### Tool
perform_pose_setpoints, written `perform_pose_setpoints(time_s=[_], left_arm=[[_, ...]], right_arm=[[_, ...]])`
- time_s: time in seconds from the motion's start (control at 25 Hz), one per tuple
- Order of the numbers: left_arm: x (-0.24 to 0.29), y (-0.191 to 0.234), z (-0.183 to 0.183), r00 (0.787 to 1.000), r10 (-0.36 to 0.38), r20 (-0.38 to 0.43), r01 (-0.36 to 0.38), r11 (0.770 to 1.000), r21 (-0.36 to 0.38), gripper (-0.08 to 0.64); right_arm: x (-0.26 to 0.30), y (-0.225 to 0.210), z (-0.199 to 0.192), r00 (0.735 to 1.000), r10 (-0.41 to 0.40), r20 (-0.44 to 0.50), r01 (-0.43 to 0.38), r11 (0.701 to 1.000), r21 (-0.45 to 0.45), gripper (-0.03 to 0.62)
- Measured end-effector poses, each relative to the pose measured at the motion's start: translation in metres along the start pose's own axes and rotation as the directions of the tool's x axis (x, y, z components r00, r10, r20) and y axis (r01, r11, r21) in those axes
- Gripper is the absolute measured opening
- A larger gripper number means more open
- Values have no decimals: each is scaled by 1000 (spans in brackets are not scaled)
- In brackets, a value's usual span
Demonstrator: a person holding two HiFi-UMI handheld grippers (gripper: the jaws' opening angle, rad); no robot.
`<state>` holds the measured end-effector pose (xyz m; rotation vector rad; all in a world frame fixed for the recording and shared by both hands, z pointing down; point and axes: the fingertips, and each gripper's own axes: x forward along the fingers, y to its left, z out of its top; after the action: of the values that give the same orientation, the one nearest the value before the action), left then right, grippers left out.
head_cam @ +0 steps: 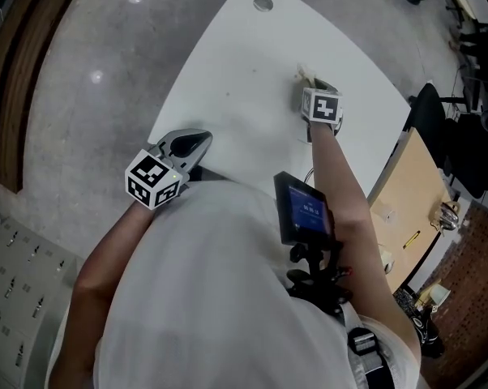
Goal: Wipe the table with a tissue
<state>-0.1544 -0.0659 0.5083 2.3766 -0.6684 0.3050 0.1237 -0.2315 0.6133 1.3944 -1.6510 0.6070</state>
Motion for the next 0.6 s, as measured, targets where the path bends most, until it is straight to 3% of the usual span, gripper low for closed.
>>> perform_pose_setpoints(time_s=[0.36,0.6], left_arm=[[4,-7,0,1000,-29,-2,29,1000,12,8],[-2,-4,-1,999,-38,-6,38,999,8,8]], right_arm=[[3,15,3,1000,-13,-10,13,1000,-17,91],[-1,55,1,1000,30,-1,-30,993,-114,91]])
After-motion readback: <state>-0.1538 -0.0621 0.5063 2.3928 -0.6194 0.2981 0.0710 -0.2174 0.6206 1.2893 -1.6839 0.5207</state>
